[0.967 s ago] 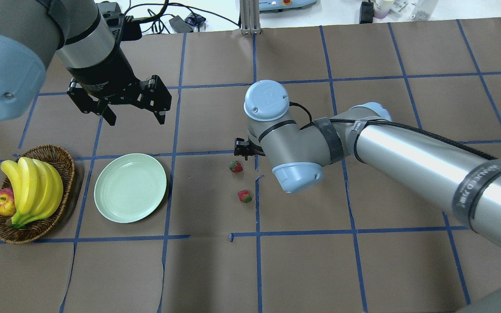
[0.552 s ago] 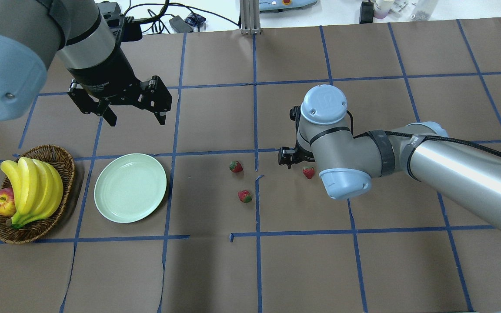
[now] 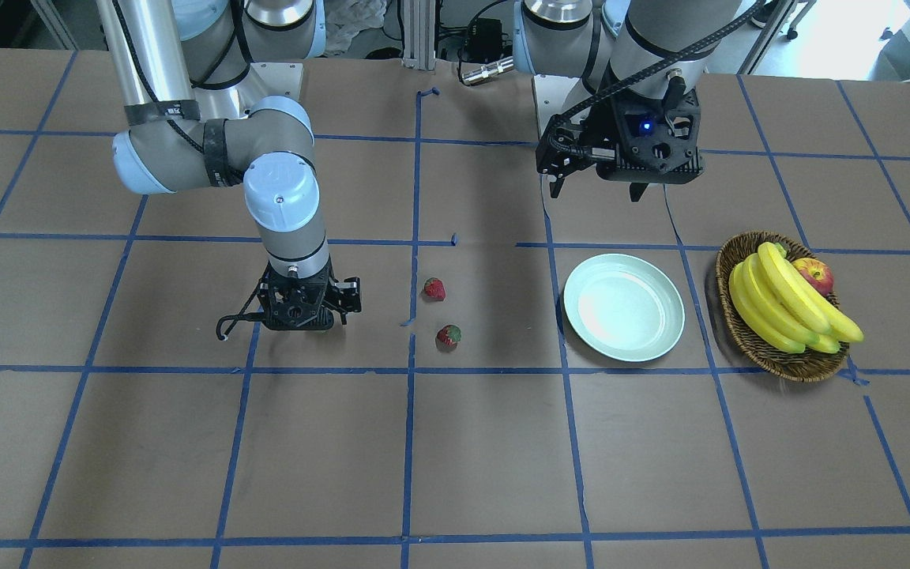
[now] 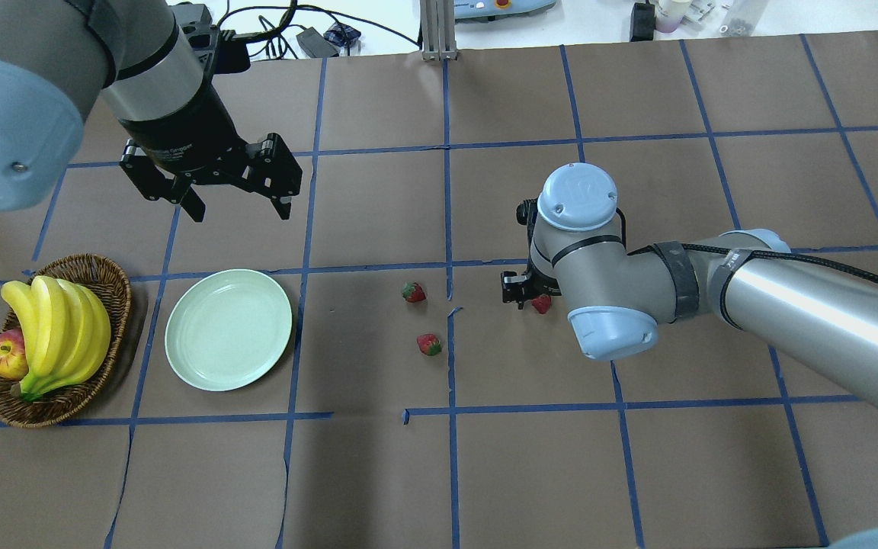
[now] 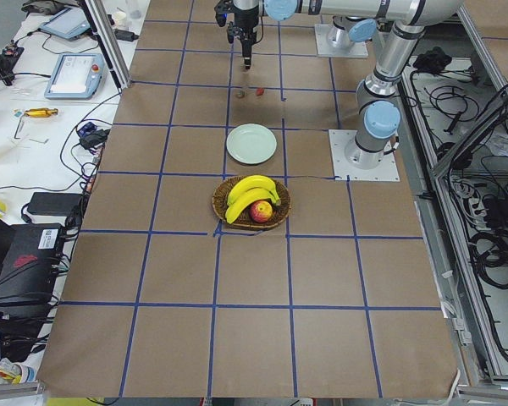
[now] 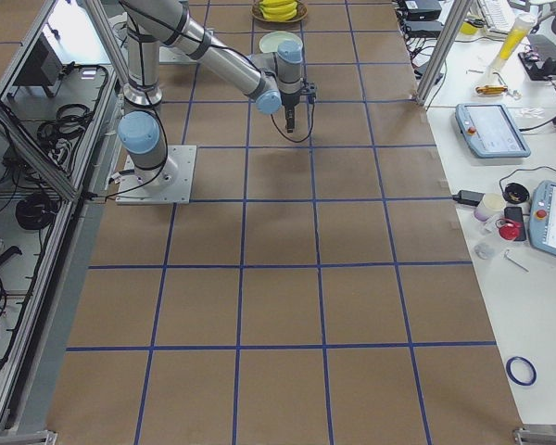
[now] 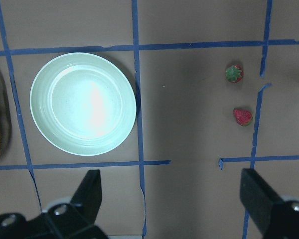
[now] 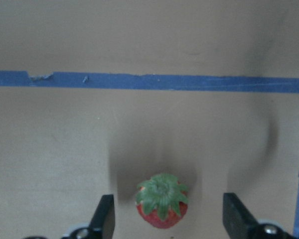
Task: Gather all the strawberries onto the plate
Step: 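Reach the right gripper to the farthest strawberry and grasp it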
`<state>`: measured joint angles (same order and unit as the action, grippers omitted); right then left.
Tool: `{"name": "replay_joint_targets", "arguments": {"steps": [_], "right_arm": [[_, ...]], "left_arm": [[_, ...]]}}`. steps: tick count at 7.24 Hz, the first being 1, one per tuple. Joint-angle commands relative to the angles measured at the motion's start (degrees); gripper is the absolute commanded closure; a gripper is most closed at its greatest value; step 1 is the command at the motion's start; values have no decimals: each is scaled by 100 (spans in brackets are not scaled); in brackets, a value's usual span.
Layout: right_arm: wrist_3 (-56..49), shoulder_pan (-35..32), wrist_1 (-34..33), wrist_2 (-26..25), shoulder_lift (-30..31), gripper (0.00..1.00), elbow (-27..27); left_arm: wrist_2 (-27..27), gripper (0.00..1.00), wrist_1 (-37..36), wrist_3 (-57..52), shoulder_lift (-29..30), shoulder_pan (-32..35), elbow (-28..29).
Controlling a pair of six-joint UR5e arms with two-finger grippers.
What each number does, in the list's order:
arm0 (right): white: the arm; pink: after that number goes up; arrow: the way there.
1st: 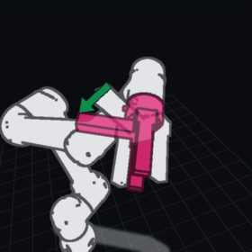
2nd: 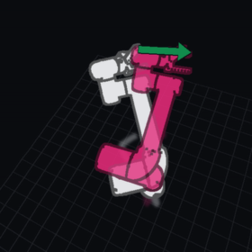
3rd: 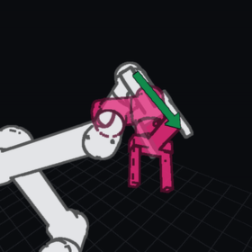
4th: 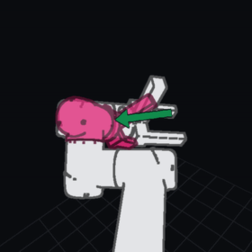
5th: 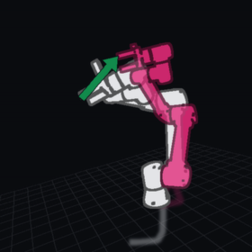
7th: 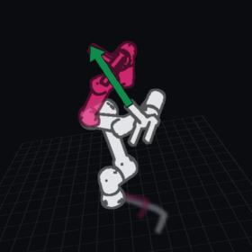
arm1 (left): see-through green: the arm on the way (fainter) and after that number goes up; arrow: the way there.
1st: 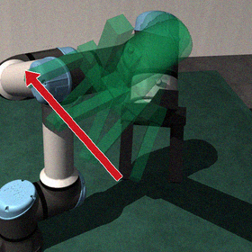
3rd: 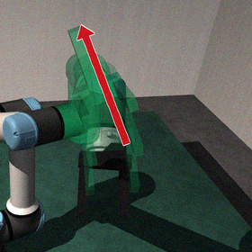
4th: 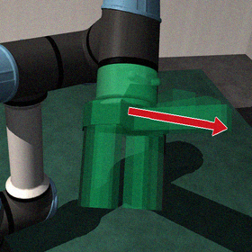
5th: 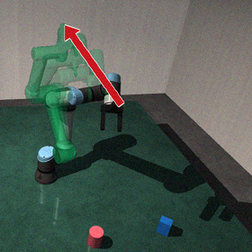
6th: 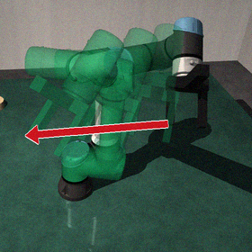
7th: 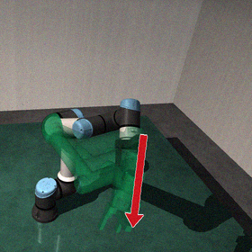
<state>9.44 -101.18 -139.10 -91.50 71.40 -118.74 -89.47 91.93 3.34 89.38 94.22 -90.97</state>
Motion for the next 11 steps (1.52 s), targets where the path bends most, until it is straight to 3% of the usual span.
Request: {"name": "replay_joint_targets", "arguments": {"steps": [1,3,4,5,7,10,11], "right_arm": [[49,1,-12,18,-3,100,-44],[93,-7,-47,88,75,100,113],[406,-112,-30,167,102,100,541],[1436,-557,5,376,94,100,832],[2908,-1760,-64,395,6,100,896],[3624,-2484,-678,431,-791,100,1106],[3626,-2495,-654,414,-924,90,1203]], "left_arm": [[0,0,-9,0,0,0,0],[-9,0,-9,0,0,0,9],[0,0,-9,0,0,0,9],[0,0,-9,0,0,0,17],[-9,0,-9,0,-8,0,18],[0,0,-9,0,9,0,17],[0,0,-9,0,9,0,9]]}}
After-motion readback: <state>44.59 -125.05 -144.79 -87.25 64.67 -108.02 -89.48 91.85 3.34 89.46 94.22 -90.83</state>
